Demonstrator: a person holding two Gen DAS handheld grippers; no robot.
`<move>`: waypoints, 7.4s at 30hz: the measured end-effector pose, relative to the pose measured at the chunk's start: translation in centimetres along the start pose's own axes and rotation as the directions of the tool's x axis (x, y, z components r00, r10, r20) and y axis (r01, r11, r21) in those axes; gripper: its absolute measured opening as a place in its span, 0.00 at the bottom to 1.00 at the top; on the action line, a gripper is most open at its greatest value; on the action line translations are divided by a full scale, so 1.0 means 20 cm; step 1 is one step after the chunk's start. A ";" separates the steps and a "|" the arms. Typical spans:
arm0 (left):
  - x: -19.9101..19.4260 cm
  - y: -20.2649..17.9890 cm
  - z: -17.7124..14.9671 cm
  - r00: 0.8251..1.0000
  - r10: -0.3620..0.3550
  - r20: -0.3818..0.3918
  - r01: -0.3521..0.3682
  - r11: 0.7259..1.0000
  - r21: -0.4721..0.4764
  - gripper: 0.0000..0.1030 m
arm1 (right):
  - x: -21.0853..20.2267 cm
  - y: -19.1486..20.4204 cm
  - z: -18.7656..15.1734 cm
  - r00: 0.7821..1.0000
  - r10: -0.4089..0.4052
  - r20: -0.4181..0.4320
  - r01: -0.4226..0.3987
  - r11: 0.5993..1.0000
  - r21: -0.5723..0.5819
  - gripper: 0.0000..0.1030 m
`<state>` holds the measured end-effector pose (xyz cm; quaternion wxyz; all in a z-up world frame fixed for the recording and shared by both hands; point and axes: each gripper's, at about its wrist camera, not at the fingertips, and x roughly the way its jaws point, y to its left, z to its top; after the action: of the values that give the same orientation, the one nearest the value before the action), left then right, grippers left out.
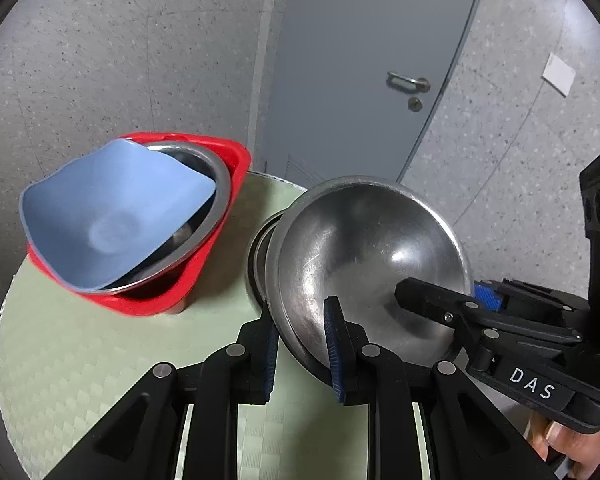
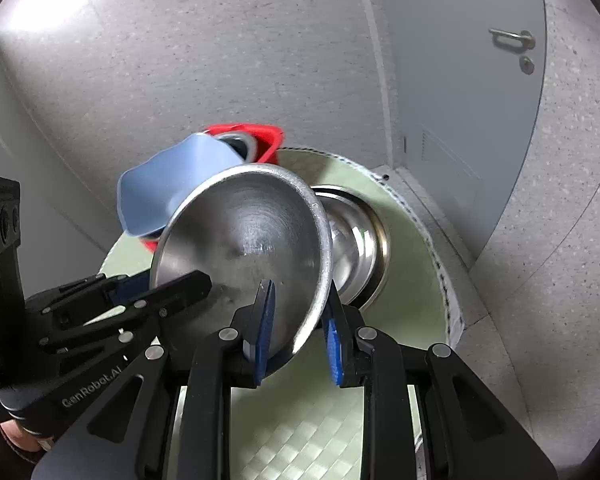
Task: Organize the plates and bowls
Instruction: 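Carry the small steel bowl onto the stacked steel bowls and open the right tool, then grasp the rim of the stacked steel bowls with the right tool, then lift the steel bowl stack and lower it onto the light blue bowl in the red basin, then open the right tool and pull both tools back from the basin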
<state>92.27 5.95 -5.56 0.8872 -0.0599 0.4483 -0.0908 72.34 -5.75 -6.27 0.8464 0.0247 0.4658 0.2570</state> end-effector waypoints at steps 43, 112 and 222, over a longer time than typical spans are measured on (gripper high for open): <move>0.21 0.00 0.09 0.999 0.033 -0.011 -0.033 0.999 -0.036 0.64 | 0.12 -0.15 0.06 0.998 -0.045 -0.035 0.047 0.997 0.061 0.46; 0.27 -0.01 0.11 1.000 0.001 0.014 0.001 0.986 -0.165 0.45 | 0.21 -0.29 0.05 0.991 0.123 -0.054 -0.107 0.968 0.225 0.40; -2.50 -0.47 -2.45 0.839 0.129 0.528 -0.187 0.981 0.056 0.99 | -1.57 0.98 -1.73 0.862 -0.287 0.419 0.278 0.957 0.082 1.00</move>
<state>22.71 6.29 6.50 0.9818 0.0017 0.1887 -0.0211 22.85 -9.92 4.10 0.9557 0.0198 0.2706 0.1142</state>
